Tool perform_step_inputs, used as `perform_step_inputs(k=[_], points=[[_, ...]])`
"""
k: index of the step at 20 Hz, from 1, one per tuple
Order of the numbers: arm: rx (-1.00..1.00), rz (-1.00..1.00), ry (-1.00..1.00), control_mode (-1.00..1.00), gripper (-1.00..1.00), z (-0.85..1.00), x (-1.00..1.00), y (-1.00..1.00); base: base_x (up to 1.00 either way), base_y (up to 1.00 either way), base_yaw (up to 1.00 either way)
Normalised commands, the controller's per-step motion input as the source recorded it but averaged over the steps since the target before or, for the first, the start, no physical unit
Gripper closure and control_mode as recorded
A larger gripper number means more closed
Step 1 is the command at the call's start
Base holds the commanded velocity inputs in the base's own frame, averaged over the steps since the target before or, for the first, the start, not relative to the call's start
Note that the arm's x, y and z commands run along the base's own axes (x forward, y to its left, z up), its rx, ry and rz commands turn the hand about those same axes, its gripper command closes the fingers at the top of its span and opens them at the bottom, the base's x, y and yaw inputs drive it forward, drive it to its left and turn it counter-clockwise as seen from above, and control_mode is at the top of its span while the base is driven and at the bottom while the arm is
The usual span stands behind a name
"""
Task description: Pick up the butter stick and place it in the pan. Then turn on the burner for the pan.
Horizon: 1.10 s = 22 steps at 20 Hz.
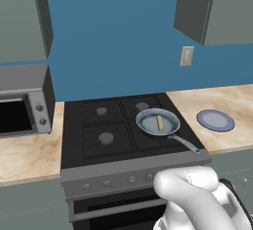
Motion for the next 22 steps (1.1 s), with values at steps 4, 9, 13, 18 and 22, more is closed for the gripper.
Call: perform_step_inputs(k=[4, 9, 13, 18, 22], points=[[0.00, 0.00, 0.00, -1.00, -1.00, 0.00, 0.00, 0.00, 0.00, 0.00, 0.00], [0.00, 0.00, 0.00, -1.00, -1.00, 0.00, 0.00, 0.00, 0.00, 0.00, 0.00], [0.00, 0.00, 0.00, -1.00, -1.00, 0.00, 0.02, -0.11, 0.00, 0.00, 0.00], [0.00, 0.00, 0.00, -1.00, -1.00, 0.00, 0.00, 0.00, 0.00, 0.00, 0.00], [0.00, 0.00, 0.00, -1.00, -1.00, 0.00, 0.00, 0.00, 0.00, 0.00, 0.00]])
